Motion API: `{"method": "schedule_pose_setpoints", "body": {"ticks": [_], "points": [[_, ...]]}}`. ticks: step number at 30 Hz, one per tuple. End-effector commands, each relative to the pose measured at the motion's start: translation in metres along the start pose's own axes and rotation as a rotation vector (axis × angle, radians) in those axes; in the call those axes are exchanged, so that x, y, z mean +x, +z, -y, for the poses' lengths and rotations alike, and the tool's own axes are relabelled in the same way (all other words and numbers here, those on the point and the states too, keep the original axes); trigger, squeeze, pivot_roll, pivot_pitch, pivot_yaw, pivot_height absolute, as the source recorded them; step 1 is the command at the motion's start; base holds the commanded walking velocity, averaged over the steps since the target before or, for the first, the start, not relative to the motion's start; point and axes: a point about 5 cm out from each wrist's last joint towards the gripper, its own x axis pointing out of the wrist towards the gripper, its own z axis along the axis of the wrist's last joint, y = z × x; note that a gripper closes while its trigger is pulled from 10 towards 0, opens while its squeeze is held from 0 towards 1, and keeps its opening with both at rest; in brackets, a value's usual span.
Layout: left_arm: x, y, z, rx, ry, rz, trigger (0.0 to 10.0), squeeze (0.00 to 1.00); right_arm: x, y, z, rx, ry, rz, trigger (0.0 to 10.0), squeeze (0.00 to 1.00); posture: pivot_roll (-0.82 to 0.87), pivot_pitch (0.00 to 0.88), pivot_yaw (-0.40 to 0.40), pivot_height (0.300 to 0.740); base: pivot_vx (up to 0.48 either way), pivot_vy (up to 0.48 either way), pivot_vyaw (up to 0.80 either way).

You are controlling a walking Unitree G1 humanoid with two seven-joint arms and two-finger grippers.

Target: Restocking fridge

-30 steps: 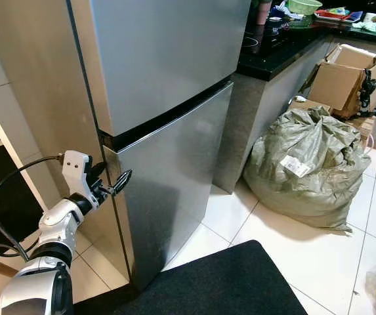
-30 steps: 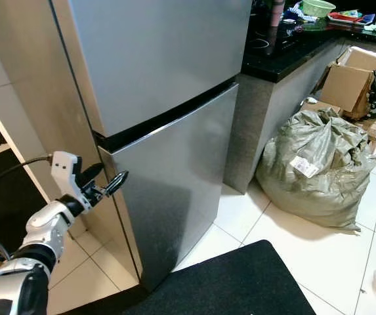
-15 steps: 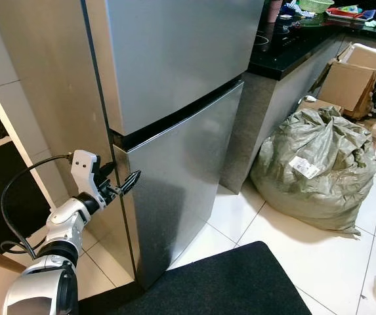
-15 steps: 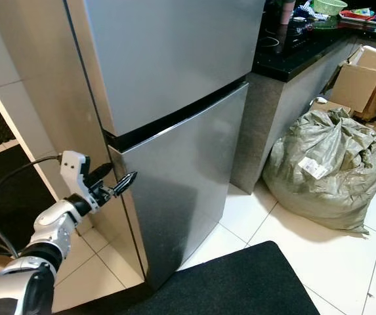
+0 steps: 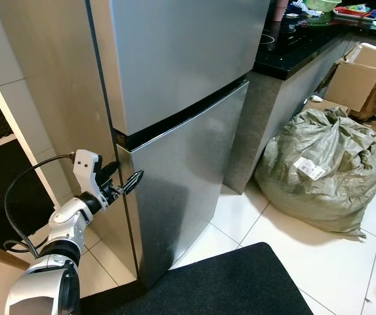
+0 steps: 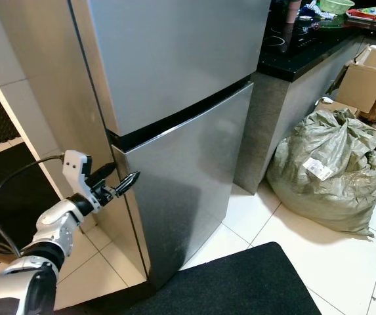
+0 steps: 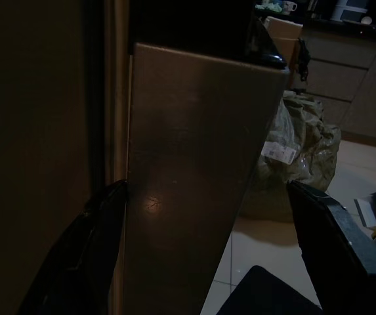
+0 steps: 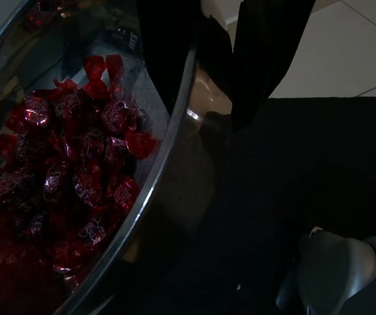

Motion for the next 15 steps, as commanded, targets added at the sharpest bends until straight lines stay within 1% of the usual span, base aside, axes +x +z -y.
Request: {"method": "schedule_pose_setpoints", "body": {"ticks": [1,15], "points": [[0.0173,-0.0114,0.0281,-0.009,-0.184,-0.050,10.0,0.00,-0.0002,0.0016,0.0028,0.003,-0.017,0.010,10.0,0.00,-0.08,0.025,-0.005,0.740,0.000,0.000,0.00],[0.0204,-0.0096,0.0313,-0.016,-0.211,-0.036,10.0,0.00,-0.0002,0.0018,0.0038,0.006,-0.021,0.011,10.0,0.00,-0.08,0.022,-0.002,0.740,0.000,0.000,0.00]]}}
